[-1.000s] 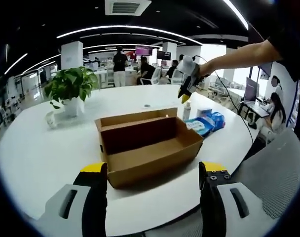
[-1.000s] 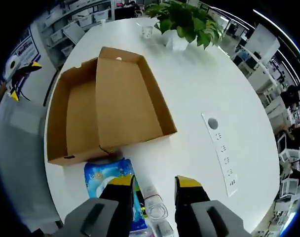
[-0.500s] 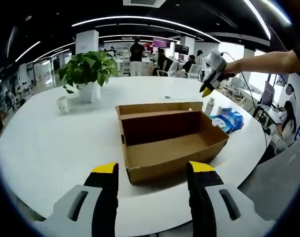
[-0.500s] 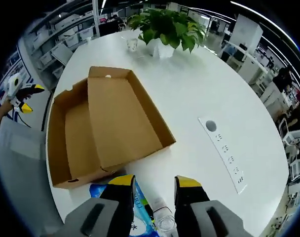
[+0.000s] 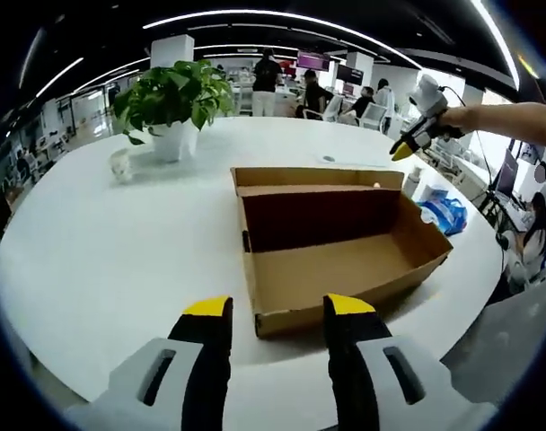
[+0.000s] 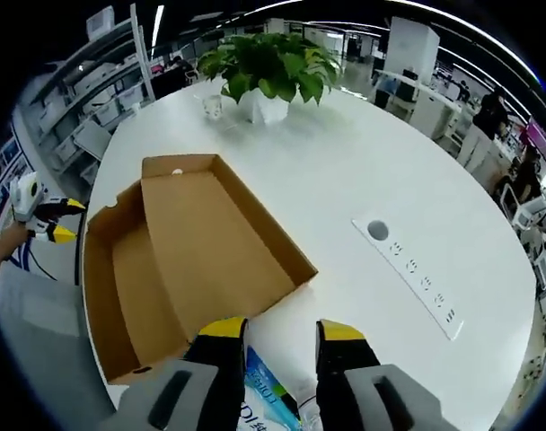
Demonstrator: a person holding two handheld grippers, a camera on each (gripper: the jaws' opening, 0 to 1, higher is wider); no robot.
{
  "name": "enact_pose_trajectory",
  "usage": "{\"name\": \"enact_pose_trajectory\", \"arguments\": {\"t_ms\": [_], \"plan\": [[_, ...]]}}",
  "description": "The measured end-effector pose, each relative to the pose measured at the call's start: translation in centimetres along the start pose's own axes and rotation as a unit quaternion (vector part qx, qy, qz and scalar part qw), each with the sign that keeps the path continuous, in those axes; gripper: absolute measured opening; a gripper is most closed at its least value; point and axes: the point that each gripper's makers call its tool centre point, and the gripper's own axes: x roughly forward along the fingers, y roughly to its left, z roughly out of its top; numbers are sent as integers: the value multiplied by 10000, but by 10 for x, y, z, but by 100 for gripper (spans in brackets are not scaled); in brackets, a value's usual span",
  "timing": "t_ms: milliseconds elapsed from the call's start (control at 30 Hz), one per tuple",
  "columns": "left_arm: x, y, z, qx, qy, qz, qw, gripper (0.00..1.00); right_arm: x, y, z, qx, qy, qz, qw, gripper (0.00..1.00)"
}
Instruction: Operate the shoe box by opening the lid, removing the specified soft item, and placing it in the target area until the item is outside and the box remains undamaged.
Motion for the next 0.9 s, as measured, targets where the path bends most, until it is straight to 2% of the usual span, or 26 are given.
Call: {"name": "enact_pose_trajectory", "arguments": {"t_ms": [300, 500, 833, 900], "plan": [[16, 10, -8, -229, 283, 135, 9992, 28, 13, 8, 6, 398, -172, -21, 9991, 24], [21, 16, -8, -416, 307, 169, 9985, 21, 20, 5, 14, 931, -348, -121, 9950, 23], [31, 24, -11, -802, 421, 148, 9958, 5, 38, -5, 12, 1390, -269, -420, 9890, 19], [32, 25, -12, -823, 431, 175, 9955, 5, 42, -7, 10, 1445, -220, -486, 9881, 19]]}}
